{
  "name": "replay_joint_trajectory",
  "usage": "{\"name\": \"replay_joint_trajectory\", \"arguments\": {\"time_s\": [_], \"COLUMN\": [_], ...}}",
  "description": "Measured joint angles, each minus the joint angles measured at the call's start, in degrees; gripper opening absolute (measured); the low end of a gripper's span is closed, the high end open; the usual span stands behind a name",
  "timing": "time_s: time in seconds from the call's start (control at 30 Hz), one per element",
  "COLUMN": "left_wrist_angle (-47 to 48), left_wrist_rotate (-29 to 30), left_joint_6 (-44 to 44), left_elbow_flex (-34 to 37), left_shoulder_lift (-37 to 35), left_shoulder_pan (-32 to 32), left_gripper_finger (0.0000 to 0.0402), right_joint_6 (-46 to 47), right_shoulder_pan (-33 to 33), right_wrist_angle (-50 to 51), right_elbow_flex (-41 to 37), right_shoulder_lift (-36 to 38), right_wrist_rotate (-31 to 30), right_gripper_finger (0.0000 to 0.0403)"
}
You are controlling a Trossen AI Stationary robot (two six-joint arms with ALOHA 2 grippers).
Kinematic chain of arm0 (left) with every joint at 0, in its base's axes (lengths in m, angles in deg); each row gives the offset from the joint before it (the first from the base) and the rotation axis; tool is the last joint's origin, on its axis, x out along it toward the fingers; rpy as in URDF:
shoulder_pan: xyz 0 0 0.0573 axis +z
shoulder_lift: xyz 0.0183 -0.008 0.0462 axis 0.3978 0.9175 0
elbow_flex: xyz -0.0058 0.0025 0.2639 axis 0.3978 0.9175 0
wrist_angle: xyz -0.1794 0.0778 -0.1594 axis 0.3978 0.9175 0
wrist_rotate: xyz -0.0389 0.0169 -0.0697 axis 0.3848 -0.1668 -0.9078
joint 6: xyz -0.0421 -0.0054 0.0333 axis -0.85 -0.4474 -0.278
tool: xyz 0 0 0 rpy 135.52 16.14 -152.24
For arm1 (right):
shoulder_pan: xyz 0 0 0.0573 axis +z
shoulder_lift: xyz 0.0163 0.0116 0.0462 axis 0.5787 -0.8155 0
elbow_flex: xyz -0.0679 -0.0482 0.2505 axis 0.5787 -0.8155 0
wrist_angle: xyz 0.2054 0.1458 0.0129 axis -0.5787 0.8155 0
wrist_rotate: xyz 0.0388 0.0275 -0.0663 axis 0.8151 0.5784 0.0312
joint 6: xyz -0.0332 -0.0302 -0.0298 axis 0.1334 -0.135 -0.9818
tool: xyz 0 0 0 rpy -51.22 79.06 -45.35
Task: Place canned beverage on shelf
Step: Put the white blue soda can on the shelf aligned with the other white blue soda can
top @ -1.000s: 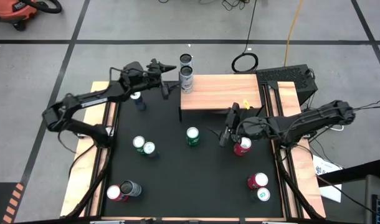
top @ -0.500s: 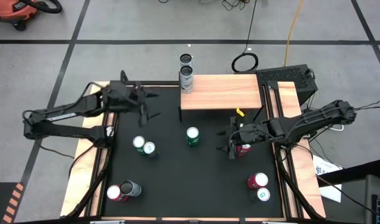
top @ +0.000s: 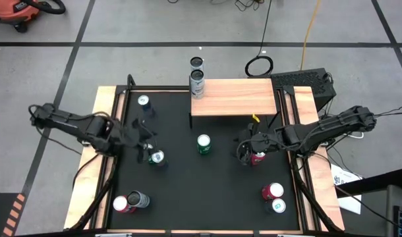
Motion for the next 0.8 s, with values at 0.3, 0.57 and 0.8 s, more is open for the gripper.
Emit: {"name": "replay_joint_trajectory", "arguments": {"time_s": [0.3,0.57,0.8], "left_wrist_angle": [4.4,12.8,19.2], "left_wrist_rotate": [-9.7,-12.2,-20.6], "left_joint_6": [-29.1,-43.2,-56.9], "left_elbow_flex": [-1.7,-6.3,-13.1], "left_shoulder_lift": [2.8,8.3,14.5], "left_shoulder_pan": [-9.1,-14.6,-18.3], "left_gripper_finger": [0.0365,0.0365,0.0365], "right_joint_6": [-1.7,-17.0,-23.0], "right_shoulder_pan": [-0.6,-1.7,-3.7], "right_wrist_angle": [-1.5,-17.7,-28.2], "right_elbow_flex": [0.0,0.0,0.0], "right_shoulder_lift": [0.0,-4.6,-12.8], "right_wrist_rotate": [-7.8,-6.8,-2.8], "right_gripper_finger": [0.0297,0.0297,0.0297]}}
